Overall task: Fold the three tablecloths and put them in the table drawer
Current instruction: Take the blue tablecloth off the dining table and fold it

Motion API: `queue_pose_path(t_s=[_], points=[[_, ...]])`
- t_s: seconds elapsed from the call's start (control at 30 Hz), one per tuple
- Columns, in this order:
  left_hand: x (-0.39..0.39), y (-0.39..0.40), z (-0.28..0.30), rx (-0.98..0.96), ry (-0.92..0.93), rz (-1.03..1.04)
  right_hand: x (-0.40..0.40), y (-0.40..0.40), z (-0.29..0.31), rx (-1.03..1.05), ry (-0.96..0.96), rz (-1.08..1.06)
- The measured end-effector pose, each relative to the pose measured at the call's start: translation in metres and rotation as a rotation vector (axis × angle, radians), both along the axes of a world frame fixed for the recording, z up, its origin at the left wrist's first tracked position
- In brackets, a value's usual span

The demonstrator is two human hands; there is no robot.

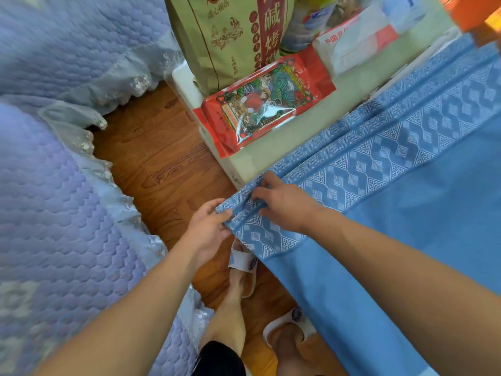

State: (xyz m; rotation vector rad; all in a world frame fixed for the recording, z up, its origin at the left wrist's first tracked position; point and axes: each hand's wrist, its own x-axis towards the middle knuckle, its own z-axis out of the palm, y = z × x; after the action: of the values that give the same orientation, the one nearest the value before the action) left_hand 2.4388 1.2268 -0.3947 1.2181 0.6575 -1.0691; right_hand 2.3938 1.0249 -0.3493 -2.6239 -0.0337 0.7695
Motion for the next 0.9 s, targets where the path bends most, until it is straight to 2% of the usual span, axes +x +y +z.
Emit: queue_pose_path(t_s=[0.07,0.1,0.17,0.23,0.27,0.37,0.5,0.7,0.8,0.9], points=[[-0.008,-0.001,0.000,0.054,-0.075,0.020,0.004,0.003,0.002,0.019,-0.013,0.001],[-0.011,-0.001,0.000,0.139,-0.182,-0.009,0.006,0.006,0.002,0.023,-0.018,0.005],[-0.013,0.001,-0.001,0.322,-0.468,-0.179,0.009,0.011,0.000,0.007,-0.025,0.020],[-0.014,0.005,0.002,0.394,-0.598,-0.360,0.013,0.013,-0.005,-0.027,-0.037,0.034],[-0.014,0.007,0.004,0.365,-0.573,-0.371,0.016,0.013,-0.007,-0.046,-0.042,0.036],[-0.017,0.009,0.010,0.161,-0.330,-0.254,0.025,0.013,-0.006,-0.064,-0.031,0.055],[-0.024,0.008,0.016,0.021,-0.316,-0.287,0.037,0.015,0.001,-0.097,-0.002,0.145],[-0.032,-0.002,0.013,0.139,-0.263,-0.191,0.038,0.014,-0.002,-0.138,0.000,0.174],[-0.034,-0.002,0.011,0.172,-0.214,-0.110,0.036,0.009,-0.001,-0.035,0.049,0.065],[-0.035,-0.001,0.013,0.211,-0.251,-0.113,0.038,-0.018,0.009,-0.011,0.112,-0.039]])
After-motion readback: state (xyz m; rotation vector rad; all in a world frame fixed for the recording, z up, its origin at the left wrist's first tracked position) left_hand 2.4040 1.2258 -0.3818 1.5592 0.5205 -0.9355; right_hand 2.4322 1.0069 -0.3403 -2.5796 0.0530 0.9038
